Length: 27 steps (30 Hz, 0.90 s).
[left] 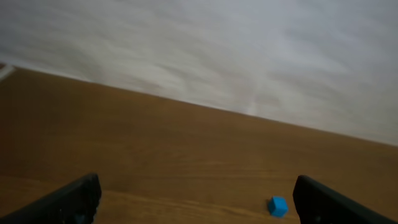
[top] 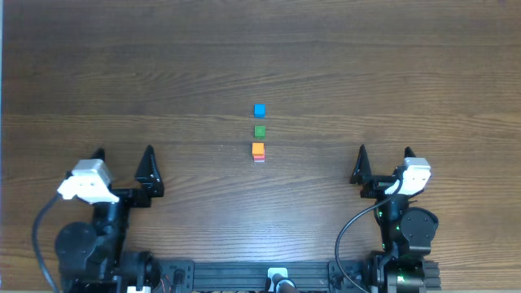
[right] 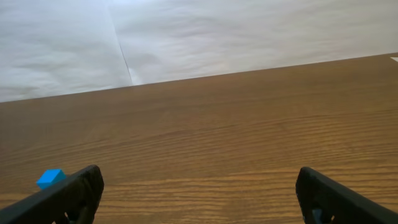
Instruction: Stack Cubes
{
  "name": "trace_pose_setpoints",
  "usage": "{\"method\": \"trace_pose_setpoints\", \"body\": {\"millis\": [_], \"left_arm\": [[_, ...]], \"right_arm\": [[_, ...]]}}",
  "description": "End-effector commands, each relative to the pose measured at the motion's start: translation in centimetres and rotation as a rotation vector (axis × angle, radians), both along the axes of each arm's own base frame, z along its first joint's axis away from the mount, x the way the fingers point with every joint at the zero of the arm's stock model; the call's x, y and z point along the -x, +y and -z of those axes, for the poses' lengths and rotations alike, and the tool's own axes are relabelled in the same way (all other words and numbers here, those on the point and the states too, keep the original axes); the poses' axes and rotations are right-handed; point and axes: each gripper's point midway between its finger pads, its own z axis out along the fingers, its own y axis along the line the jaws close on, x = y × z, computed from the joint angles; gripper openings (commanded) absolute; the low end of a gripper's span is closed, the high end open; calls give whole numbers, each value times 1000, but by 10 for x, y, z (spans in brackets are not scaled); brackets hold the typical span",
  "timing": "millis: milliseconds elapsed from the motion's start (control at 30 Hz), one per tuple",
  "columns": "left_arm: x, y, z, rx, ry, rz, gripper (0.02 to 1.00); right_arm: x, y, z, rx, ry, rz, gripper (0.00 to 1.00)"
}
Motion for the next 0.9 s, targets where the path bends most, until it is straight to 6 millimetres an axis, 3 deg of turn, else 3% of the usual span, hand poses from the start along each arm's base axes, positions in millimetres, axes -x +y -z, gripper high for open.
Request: {"method": "trace_pose_setpoints", "body": {"millis": [33, 300, 800, 900], "left_arm": [[-6, -18, 22, -26, -39, 103, 998], [-13, -25, 42, -126, -53, 139, 998], [-22, -27, 95, -124, 23, 150, 998], [-22, -29, 94, -124, 17, 162, 996]], "right_arm": [[0, 1, 2, -6, 2, -5, 991], [0, 1, 2, -6, 2, -5, 991], [0, 1, 2, -6, 2, -5, 993], [0, 1, 2, -6, 2, -5, 991]]}}
